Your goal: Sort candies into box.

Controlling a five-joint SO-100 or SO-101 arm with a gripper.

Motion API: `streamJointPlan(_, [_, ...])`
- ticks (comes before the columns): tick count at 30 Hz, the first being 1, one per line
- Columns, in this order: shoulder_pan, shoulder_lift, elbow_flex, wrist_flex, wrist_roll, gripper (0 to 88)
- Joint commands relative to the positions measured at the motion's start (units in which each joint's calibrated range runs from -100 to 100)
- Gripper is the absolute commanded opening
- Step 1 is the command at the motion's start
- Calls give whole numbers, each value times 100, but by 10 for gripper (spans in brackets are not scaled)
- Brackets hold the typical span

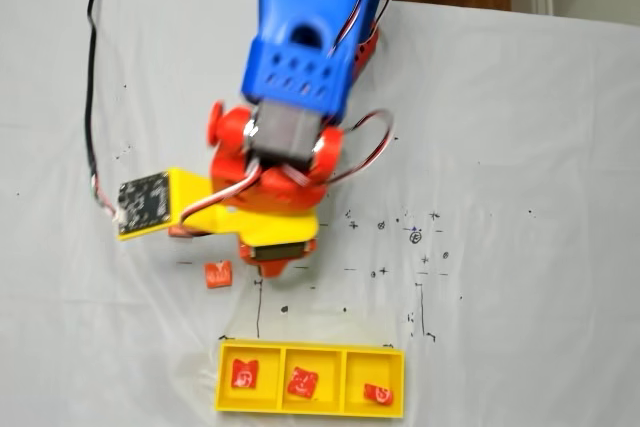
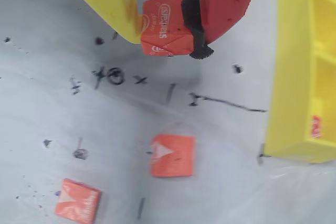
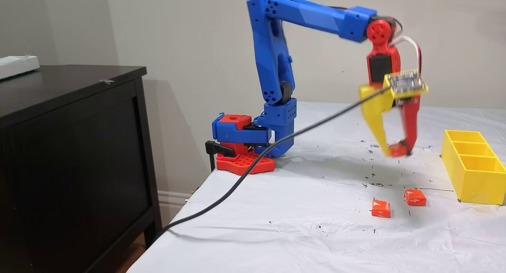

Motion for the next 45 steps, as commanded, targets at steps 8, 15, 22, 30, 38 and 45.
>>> streamJointPlan(8, [-939, -1082, -10, -1763, -996, 1])
streamJointPlan(15, [-1374, -632, 36, -2475, -1197, 1])
streamJointPlan(22, [-1691, 190, -37, -3155, -1197, 1])
streamJointPlan(30, [-1709, 920, -547, -3269, -1289, 1])
streamJointPlan(38, [-1682, 1081, -601, -3302, -1358, 3])
streamJointPlan(45, [-1664, 1310, -738, -3343, -1382, 76])
